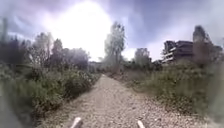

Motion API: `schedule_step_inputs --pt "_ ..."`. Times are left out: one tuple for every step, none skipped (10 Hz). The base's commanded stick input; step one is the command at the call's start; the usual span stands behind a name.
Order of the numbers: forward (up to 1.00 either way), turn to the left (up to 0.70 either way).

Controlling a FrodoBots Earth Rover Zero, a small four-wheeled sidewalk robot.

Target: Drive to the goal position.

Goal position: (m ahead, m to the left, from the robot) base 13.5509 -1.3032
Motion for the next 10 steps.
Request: schedule_step_inputs --pt "0.7 0.0" --pt "0.7 0.0" --pt "0.7 0.0" --pt "0.7 0.0" --pt "0.7 0.0" --pt "0.7 0.0" --pt "0.7 0.0" --pt "0.7 0.0" --pt "0.7 0.0" --pt "0.7 0.0"
